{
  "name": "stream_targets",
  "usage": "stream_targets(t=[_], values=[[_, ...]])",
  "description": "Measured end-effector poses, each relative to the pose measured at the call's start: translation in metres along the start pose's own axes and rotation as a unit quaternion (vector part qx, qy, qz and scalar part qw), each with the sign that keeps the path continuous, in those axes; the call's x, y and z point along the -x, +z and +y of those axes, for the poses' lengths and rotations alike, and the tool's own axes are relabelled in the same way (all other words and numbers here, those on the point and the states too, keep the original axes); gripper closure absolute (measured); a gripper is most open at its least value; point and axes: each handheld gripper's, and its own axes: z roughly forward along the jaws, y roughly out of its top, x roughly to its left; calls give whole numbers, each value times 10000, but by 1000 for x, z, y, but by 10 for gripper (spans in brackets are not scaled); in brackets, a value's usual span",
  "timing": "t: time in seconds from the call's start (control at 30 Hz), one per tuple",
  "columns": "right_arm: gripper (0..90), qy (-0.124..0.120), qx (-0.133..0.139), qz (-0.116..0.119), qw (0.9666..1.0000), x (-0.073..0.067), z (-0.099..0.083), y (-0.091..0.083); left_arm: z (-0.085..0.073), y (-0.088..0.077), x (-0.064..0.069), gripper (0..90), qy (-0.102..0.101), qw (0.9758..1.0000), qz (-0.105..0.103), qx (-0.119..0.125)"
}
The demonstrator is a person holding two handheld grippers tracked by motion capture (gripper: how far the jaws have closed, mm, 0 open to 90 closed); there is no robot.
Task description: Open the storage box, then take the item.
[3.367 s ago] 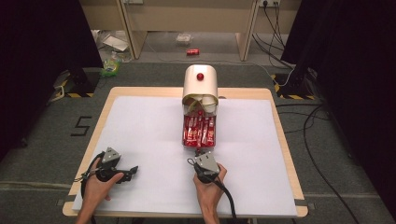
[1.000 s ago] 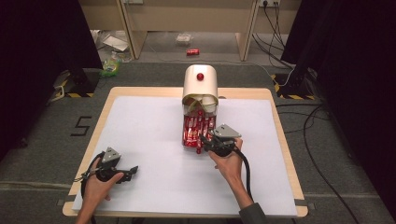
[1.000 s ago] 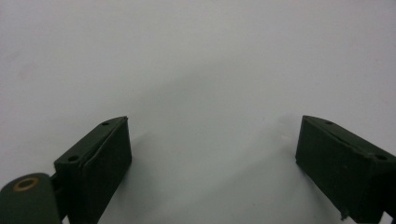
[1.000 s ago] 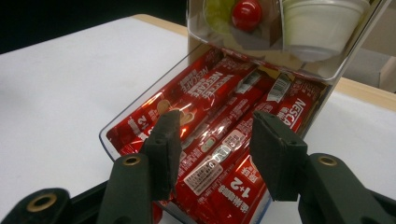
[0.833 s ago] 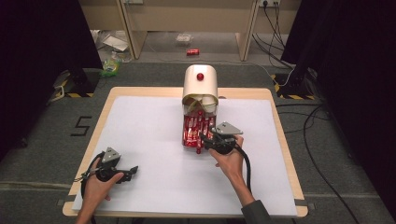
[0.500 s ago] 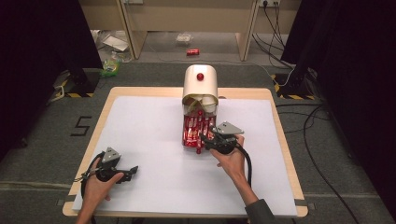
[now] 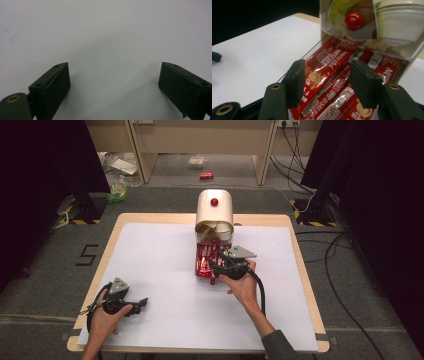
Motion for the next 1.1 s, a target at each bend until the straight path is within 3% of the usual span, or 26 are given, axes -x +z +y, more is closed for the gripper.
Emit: stream_targets(t=[0.43, 0.73, 1.1], values=[[428, 53, -40, 62, 10000, 0, 0, 4, 0, 0, 0, 95, 2, 10000, 1, 6], [433, -65, -125, 62, 9999, -3, -1, 9, 0, 0, 0, 95, 12, 10000, 7, -1], [455, 4, -261, 19, 9997, -6, 2, 14, 0, 0, 0, 95, 12, 10000, 13, 2]])
